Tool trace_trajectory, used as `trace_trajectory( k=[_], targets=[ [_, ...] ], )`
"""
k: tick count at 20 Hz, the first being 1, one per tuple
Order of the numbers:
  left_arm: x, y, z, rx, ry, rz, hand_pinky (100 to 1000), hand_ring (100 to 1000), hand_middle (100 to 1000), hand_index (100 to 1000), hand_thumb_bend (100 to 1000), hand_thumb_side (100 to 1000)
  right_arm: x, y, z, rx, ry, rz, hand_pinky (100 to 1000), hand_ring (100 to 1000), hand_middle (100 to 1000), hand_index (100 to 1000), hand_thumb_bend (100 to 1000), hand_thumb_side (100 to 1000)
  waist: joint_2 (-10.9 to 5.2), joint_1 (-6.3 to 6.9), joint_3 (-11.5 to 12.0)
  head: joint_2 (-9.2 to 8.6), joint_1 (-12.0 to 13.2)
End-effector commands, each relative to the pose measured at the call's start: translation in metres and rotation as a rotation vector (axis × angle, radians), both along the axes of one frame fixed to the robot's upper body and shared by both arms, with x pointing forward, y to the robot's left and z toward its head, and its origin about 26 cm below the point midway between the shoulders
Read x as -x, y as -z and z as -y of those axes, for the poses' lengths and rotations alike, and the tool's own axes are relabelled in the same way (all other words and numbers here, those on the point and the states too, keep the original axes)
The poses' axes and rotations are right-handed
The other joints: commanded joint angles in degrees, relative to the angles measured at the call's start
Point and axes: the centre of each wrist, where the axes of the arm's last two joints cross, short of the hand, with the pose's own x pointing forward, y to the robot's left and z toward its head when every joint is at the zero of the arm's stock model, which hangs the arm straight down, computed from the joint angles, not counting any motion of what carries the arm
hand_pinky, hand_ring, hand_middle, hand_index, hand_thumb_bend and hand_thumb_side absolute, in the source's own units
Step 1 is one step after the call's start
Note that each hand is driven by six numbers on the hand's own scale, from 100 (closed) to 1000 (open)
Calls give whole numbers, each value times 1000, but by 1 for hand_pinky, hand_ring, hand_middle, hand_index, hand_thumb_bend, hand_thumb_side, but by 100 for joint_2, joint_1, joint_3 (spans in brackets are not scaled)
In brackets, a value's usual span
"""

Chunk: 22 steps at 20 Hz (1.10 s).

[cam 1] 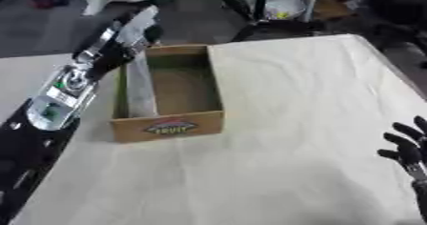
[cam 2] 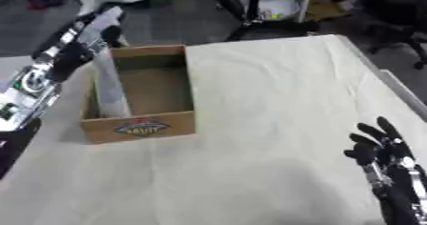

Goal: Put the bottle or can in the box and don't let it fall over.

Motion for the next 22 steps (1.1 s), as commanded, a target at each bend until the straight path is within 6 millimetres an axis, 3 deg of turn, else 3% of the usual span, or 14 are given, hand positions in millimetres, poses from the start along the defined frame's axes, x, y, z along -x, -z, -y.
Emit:
trace_trajectory(
  k=[1,8,10,13,17,22],
  targets=[
    [23,-22,-28,-63,-77,66,756,1000,915,922,586,757,0,-5,7,23,17,13,700,836,841,1000,451,486,-121,1,83,30,-67],
    [78,9,-65,115,-275,113,685,954,866,872,444,733,2,-4,9,21,30,10,702,836,841,1000,450,487,-120,-75,552,59,-133],
    [91,25,-70,199,-349,119,670,949,857,861,387,734,2,-5,9,20,32,12,702,836,841,1000,449,486,-96,-89,709,75,-128],
    [105,54,-73,285,-457,91,665,951,858,854,383,735,3,-5,11,19,34,12,702,836,841,1000,450,487,-74,-106,983,138,-112],
    [114,78,-69,346,-516,69,664,955,863,857,382,739,2,-6,10,18,27,16,702,836,841,1000,448,487,-87,-130,1230,256,-12],
    [112,93,-57,360,-481,40,664,961,868,864,383,746,1,-5,6,17,3,9,702,837,842,1000,450,485,-112,-200,1271,376,83]
  ],
)
